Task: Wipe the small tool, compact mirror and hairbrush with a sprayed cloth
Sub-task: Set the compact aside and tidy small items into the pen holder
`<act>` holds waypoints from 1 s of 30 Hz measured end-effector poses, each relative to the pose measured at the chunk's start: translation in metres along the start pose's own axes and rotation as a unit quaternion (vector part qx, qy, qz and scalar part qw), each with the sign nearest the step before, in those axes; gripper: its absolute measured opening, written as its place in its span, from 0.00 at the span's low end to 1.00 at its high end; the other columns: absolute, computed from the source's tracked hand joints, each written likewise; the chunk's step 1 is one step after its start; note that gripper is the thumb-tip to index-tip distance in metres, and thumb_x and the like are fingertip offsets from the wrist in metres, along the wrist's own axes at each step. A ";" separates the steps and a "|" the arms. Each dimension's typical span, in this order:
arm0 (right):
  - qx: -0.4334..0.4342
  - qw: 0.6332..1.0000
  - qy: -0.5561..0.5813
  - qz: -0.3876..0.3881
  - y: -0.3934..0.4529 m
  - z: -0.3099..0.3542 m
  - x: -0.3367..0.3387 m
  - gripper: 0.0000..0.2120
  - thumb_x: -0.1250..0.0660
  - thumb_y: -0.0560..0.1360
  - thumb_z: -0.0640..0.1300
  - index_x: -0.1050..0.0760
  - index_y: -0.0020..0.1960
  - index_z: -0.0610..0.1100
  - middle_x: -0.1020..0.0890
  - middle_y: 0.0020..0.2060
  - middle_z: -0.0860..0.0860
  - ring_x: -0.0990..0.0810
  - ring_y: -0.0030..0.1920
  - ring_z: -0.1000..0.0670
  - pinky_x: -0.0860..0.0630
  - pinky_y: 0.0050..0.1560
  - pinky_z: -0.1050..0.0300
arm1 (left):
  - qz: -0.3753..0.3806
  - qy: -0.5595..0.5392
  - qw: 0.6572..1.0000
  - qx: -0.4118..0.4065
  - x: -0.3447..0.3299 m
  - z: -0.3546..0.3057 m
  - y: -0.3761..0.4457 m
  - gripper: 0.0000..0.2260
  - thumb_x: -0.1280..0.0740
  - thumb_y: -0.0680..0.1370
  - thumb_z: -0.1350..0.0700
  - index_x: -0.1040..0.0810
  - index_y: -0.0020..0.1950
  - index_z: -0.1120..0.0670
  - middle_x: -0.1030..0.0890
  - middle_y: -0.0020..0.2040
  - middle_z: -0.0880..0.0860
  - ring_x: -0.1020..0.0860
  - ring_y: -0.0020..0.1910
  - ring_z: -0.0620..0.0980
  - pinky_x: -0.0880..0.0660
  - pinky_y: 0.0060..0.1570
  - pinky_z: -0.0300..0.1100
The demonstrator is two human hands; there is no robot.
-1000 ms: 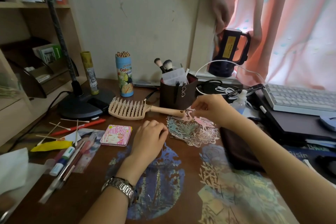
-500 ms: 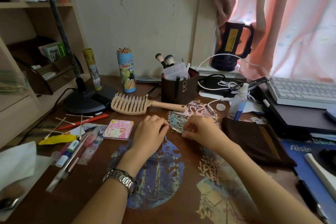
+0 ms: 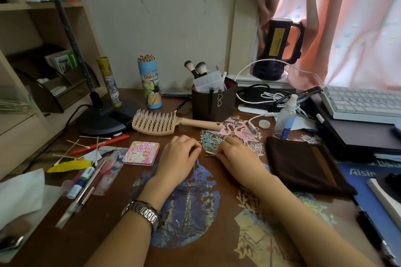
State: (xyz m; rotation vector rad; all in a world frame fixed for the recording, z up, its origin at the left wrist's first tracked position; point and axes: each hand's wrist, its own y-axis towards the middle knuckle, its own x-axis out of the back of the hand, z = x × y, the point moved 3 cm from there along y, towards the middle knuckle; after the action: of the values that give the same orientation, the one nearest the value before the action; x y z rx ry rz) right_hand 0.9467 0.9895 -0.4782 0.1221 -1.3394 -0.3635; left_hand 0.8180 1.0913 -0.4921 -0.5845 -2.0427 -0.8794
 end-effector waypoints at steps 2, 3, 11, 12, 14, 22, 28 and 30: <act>-0.003 1.000 0.014 -0.002 -0.002 -0.002 -0.001 0.11 0.41 0.80 0.46 0.26 0.53 0.39 0.26 0.52 0.46 0.28 0.54 0.46 0.29 0.51 0.53 | 0.006 -0.021 1.000 0.006 0.001 0.002 0.001 0.08 0.38 0.79 0.51 0.20 0.52 0.49 0.22 0.52 0.46 0.28 0.54 0.47 0.30 0.54 0.44; -0.003 0.999 0.036 -0.007 -0.003 -0.004 0.000 0.10 0.40 0.79 0.45 0.26 0.52 0.39 0.26 0.51 0.46 0.27 0.53 0.46 0.28 0.52 0.53 | 0.010 -0.035 0.999 0.013 0.001 0.002 0.001 0.08 0.38 0.79 0.51 0.20 0.52 0.49 0.22 0.51 0.46 0.28 0.53 0.47 0.30 0.54 0.45; -0.140 0.918 0.369 -0.034 -0.011 -0.012 0.015 0.06 0.35 0.77 0.46 0.25 0.42 0.46 0.21 0.38 0.48 0.25 0.37 0.51 0.26 0.41 0.53 | 0.037 -0.271 0.957 0.091 0.008 -0.011 0.000 0.06 0.34 0.77 0.52 0.19 0.52 0.49 0.19 0.49 0.43 0.22 0.50 0.39 0.28 0.47 0.29; -0.152 0.897 0.413 -0.021 -0.013 -0.011 0.015 0.07 0.35 0.77 0.46 0.24 0.42 0.46 0.23 0.35 0.49 0.27 0.34 0.53 0.27 0.38 0.56 | 0.051 -0.315 0.942 0.102 0.009 -0.015 -0.001 0.06 0.33 0.77 0.52 0.19 0.52 0.49 0.18 0.49 0.43 0.22 0.50 0.38 0.28 0.47 0.28; -0.166 0.868 0.467 0.009 -0.015 -0.009 0.013 0.08 0.35 0.78 0.45 0.22 0.45 0.41 0.24 0.33 0.50 0.29 0.33 0.54 0.30 0.36 0.61 | 0.068 -0.381 0.914 0.124 0.007 -0.023 -0.003 0.06 0.33 0.77 0.53 0.19 0.52 0.48 0.18 0.49 0.44 0.22 0.50 0.38 0.28 0.49 0.29; -0.197 0.841 0.502 0.053 -0.014 -0.006 0.003 0.08 0.35 0.77 0.46 0.21 0.46 0.42 0.22 0.34 0.48 0.26 0.33 0.53 0.28 0.39 0.61 | 0.095 -0.441 0.881 0.146 -0.001 -0.027 -0.005 0.07 0.31 0.75 0.52 0.18 0.51 0.53 0.16 0.49 0.49 0.20 0.50 0.42 0.25 0.55 0.37; -0.186 0.842 0.507 0.012 -0.015 -0.010 0.012 0.10 0.34 0.77 0.46 0.21 0.48 0.40 0.21 0.37 0.48 0.25 0.35 0.55 0.28 0.36 0.66 | 0.084 -0.464 0.865 0.172 -0.002 -0.024 -0.005 0.10 0.31 0.76 0.54 0.21 0.54 0.56 0.16 0.46 0.52 0.19 0.45 0.44 0.22 0.47 0.38; -0.178 0.852 0.492 -0.013 -0.015 -0.012 0.017 0.11 0.34 0.76 0.48 0.21 0.49 0.40 0.21 0.38 0.47 0.26 0.36 0.54 0.28 0.35 0.66 | 0.088 -0.457 0.869 0.166 -0.002 -0.025 -0.005 0.11 0.31 0.76 0.54 0.21 0.56 0.56 0.16 0.46 0.53 0.19 0.43 0.44 0.22 0.44 0.37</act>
State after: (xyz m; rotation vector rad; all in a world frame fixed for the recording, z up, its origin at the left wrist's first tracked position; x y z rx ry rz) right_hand 0.9587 0.9687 -0.4695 0.0032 -0.2394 -0.4746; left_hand 0.8281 1.0691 -0.4855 -1.1077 -2.8237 -0.0815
